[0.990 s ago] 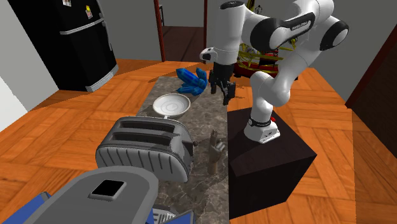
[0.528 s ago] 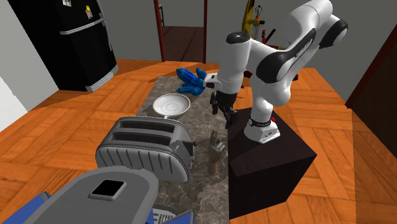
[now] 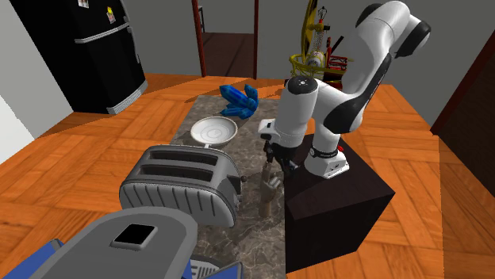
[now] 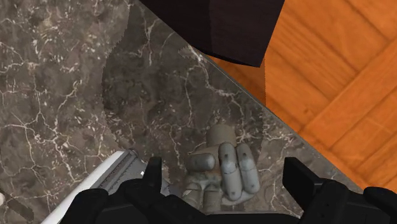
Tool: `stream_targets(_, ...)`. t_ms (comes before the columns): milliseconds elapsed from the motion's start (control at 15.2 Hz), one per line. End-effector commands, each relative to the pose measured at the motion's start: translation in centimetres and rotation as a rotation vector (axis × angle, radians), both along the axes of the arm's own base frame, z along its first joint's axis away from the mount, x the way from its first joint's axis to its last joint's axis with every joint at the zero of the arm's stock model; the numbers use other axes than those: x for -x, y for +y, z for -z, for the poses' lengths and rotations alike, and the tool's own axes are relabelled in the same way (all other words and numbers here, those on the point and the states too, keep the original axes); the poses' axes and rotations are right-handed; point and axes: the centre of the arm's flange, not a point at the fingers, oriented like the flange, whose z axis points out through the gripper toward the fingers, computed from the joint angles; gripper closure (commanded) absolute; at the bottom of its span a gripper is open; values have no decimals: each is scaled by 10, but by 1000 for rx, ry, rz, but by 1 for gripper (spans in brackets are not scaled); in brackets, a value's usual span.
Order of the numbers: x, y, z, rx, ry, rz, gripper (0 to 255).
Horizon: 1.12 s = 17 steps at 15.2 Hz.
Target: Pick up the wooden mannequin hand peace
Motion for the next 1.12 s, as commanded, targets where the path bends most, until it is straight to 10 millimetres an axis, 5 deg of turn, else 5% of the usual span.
stream_targets(0, 1, 1, 11, 1, -1, -1, 0)
stream_targets(330, 1, 1, 30, 1, -1, -1, 0)
stream_targets(396, 0, 1, 30, 1, -1, -1, 255)
stream_targets(1056, 1, 1, 25, 1, -1, -1, 255)
